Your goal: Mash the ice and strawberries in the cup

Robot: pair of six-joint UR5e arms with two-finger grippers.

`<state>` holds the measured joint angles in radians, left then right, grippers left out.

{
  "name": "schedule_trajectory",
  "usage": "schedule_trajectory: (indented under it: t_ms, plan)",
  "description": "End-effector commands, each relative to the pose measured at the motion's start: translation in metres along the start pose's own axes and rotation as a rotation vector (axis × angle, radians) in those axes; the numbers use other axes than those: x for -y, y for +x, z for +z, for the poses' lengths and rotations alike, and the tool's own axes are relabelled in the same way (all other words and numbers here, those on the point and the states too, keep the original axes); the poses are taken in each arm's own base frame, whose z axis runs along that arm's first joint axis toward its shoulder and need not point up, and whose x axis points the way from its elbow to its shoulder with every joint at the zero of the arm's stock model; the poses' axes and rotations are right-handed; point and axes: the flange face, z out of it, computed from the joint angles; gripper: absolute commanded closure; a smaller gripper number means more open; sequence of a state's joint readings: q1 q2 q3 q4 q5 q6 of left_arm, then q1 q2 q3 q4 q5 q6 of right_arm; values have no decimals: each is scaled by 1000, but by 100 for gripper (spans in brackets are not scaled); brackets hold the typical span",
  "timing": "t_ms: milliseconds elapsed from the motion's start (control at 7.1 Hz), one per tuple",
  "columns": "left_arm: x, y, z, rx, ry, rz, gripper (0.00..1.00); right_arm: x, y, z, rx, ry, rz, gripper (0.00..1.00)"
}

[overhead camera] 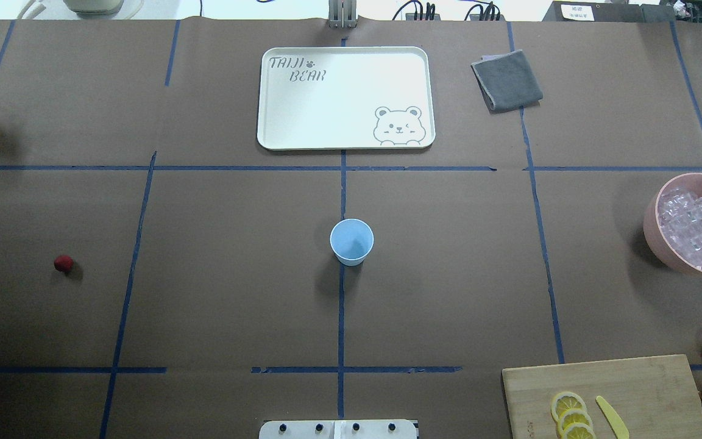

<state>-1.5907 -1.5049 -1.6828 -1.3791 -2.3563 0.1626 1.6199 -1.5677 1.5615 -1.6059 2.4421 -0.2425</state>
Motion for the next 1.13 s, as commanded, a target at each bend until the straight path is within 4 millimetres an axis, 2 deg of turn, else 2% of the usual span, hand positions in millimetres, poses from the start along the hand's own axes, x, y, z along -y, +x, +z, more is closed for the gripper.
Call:
schedule_trajectory:
  t_ms: [0,282,704,845,986]
  plan:
    - [0,1,-1,-1,1,1,0,6,-1,-5,-27,3,-2,0]
    - [1,1,-1,-1,2,2,0,7,-5,-8,-34,9,-10,0]
    - [0,0,-1,-3,4,1,0,8,-24,-24,-39,41,-18,0]
    - [0,1,-1,-2,4,3,0,12,-42,-28,-44,49,-54,0]
    - [0,1,-1,-3,3,2,0,18,-60,-22,-71,33,-93,0]
